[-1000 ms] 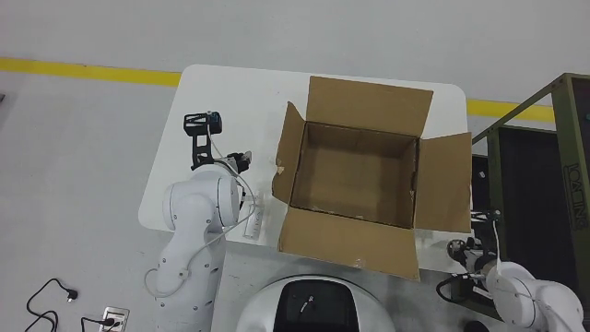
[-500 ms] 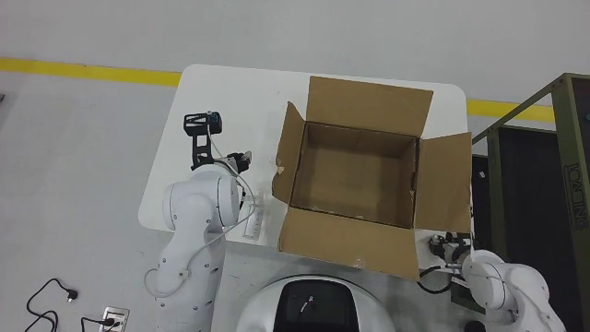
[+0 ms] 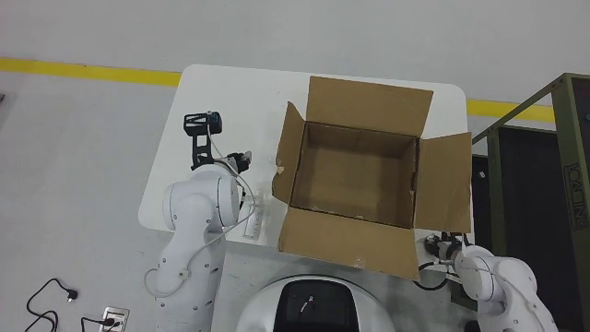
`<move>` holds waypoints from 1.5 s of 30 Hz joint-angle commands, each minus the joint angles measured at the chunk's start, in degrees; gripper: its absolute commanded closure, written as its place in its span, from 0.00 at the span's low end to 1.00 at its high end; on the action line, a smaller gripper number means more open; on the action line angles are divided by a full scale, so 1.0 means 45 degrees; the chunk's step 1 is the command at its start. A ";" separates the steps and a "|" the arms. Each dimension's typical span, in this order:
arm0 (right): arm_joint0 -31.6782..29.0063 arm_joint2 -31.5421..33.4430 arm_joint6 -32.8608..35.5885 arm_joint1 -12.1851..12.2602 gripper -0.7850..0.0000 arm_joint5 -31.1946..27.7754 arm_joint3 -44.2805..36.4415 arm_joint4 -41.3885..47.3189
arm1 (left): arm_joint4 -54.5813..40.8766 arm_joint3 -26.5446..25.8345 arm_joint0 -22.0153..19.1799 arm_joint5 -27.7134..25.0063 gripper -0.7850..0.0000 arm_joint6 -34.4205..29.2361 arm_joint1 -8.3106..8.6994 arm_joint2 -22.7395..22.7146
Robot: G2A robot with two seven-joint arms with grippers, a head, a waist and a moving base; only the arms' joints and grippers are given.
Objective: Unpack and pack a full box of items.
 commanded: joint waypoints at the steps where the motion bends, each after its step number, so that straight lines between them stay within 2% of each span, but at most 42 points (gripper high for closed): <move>1: 0.0056 -0.0023 0.0038 0.0004 0.18 0.0012 0.0019 0.0016 | 0.0000 0.0000 0.0000 0.0000 0.00 0.0000 0.0000 0.0000; 3: 0.0122 -0.0037 0.0127 0.0008 0.07 0.0073 -0.0031 0.0016 | 0.0000 0.0000 0.0000 0.0000 0.00 0.0000 0.0000 0.0000; 7: 0.0126 0.0149 0.0342 0.0043 0.02 0.0083 -0.0383 0.0046 | 0.0000 0.0000 0.0000 0.0000 0.00 0.0000 0.0000 0.0000; 10: -0.0080 0.0492 0.0527 0.0097 0.06 -0.0068 -0.0795 -0.0005 | 0.0000 0.0000 0.0000 0.0000 0.00 0.0000 0.0000 0.0000; 14: -0.0629 0.1341 0.0943 0.0172 0.07 0.0059 -0.1796 -0.0008 | 0.0000 0.0000 0.0000 0.0000 0.00 0.0000 0.0000 0.0000; 20: -0.1737 0.3373 0.1228 0.0243 0.12 0.0781 -0.4056 0.0000 | 0.0000 0.0000 0.0000 0.0000 0.00 0.0000 0.0000 0.0000; 22: -0.1941 0.4110 0.1231 0.0250 0.29 0.1094 -0.4970 -0.0035 | 0.0000 0.0000 0.0000 0.0000 0.00 0.0000 0.0000 0.0000; 23: -0.1985 0.4445 0.1225 0.0254 0.45 0.1154 -0.5453 0.0036 | 0.0000 0.0000 0.0000 0.0000 0.00 0.0000 0.0000 0.0000; 25: -0.1943 0.5031 0.1290 0.0271 0.67 0.1197 -0.6407 0.0098 | 0.0000 0.0000 0.0000 0.0000 0.00 0.0000 0.0000 0.0000; 26: -0.1840 0.5231 0.1328 0.0279 0.88 0.1187 -0.6861 0.0240 | 0.0000 0.0000 0.0000 0.0000 0.00 0.0000 0.0000 0.0000; 27: -0.1689 0.5352 0.1351 0.0297 1.00 0.1070 -0.7150 0.0369 | 0.0000 0.0000 0.0000 0.0000 0.00 0.0000 0.0000 0.0000; 28: -0.1379 0.5359 0.1247 0.0332 1.00 0.0771 -0.7150 0.0521 | 0.0000 0.0000 0.0000 0.0000 0.00 0.0000 0.0000 0.0000; 32: 0.0320 0.4530 0.1504 0.0530 1.00 -0.0433 -0.7150 0.0697 | 0.0000 0.0000 0.0000 0.0000 0.00 0.0000 0.0000 0.0000; 37: 0.2944 0.1510 0.2387 0.0729 1.00 -0.1575 -0.7150 -0.0285 | 0.0000 0.0000 0.0000 0.0000 0.00 0.0000 0.0000 0.0000; 41: 0.4167 -0.1252 0.3190 0.0663 1.00 -0.1069 -0.7150 -0.1054 | 0.0000 0.0000 0.0000 0.0000 0.00 0.0000 0.0000 0.0000; 45: 0.4642 -0.3670 0.3889 0.0535 1.00 -0.0367 -0.7150 -0.2476 | 0.0000 0.0000 0.0000 0.0000 0.00 0.0000 0.0000 0.0000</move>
